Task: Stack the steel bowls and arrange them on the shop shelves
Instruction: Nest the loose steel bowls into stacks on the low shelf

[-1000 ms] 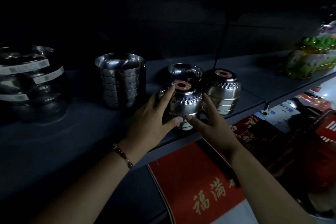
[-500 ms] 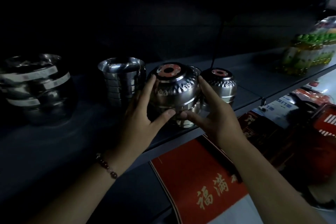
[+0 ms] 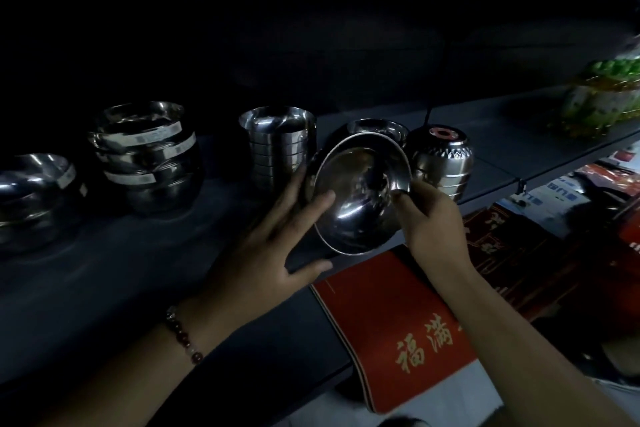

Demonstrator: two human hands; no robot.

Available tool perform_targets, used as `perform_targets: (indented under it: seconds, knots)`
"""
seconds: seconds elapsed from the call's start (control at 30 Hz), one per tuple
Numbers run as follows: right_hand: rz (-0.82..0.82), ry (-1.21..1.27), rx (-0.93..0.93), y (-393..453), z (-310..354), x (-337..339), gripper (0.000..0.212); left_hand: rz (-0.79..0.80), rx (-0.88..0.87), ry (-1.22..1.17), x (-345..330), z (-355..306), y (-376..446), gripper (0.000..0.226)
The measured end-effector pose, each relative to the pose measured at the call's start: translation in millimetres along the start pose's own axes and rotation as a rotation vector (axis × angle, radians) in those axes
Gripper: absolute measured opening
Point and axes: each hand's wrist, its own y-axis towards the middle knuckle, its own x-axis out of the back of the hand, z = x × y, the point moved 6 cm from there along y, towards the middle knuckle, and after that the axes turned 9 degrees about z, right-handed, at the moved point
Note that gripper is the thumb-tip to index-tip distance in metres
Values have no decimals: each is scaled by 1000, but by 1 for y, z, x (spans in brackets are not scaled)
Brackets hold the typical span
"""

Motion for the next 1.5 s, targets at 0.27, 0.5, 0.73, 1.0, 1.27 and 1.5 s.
perform_targets:
  seconds: [0.27,0.5,0.73,1.0,1.27,1.5]
  knots:
    - [181,268,-259,-7,-4,-46,12,-55,287,-388,4,33,-24,63]
    - [292,202,43,-21,34,-60,46,-154,511,-763,6,54,-28,54]
    - [287,68,289,-3,61,-70,76,-253,458,-754,27,63,-16,61]
    - [161,155,361,19,79,-74,71,-457,408,-655,41,69,7,58]
    - [49,240,392,66,67,-91,65,-619,428,-523,42,85,41,53]
    - [15,319,380,107,59,-112,62,-658,465,-439,35,114,66,50]
